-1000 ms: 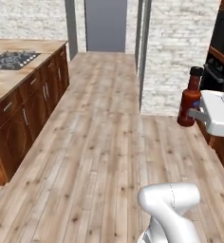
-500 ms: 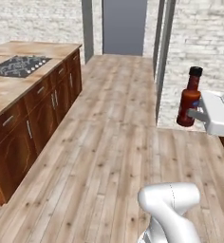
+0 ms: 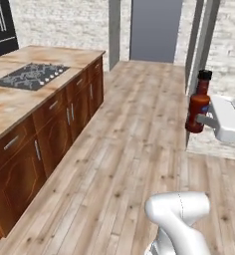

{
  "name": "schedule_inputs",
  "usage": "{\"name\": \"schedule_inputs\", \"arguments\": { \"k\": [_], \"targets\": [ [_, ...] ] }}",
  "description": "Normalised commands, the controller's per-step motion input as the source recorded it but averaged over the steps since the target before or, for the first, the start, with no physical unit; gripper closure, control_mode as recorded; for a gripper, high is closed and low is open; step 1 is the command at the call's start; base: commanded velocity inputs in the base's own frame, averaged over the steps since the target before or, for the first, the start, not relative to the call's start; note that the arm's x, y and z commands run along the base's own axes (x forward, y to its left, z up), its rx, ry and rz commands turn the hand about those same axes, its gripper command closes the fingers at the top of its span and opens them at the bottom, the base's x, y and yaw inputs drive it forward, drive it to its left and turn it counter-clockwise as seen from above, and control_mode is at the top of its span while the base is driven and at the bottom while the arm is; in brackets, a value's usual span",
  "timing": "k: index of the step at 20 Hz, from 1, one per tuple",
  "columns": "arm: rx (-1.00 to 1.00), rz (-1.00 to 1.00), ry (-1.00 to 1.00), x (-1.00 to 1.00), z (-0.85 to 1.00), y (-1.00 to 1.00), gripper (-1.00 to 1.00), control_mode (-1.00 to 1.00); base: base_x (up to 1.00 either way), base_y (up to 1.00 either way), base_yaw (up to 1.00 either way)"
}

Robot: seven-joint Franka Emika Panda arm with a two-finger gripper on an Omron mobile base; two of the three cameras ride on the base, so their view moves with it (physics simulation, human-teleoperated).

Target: Take 2 condiments from the cabinet and move them on the counter near the stove.Make sure the condiments are lined up with each other, next to each other.

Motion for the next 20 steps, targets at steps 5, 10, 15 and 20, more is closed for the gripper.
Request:
{"name": "schedule_inputs", "arguments": {
  "k": [5, 10, 15, 20],
  "targets": [
    [0.0, 0.0, 0.0, 0.0, 0.0, 0.0, 1.0, 1.0, 1.0, 0.0, 0.26],
    [0.0, 0.0, 0.0, 0.0, 0.0, 0.0, 1.0, 1.0, 1.0, 0.09, 0.34],
    [0.0, 0.0, 0.0, 0.0, 0.0, 0.0, 1.0, 1.0, 1.0, 0.28, 0.53],
    [0.0, 0.0, 0.0, 0.0, 0.0, 0.0, 1.0, 1.0, 1.0, 0.13, 0.65]
  ]
}}
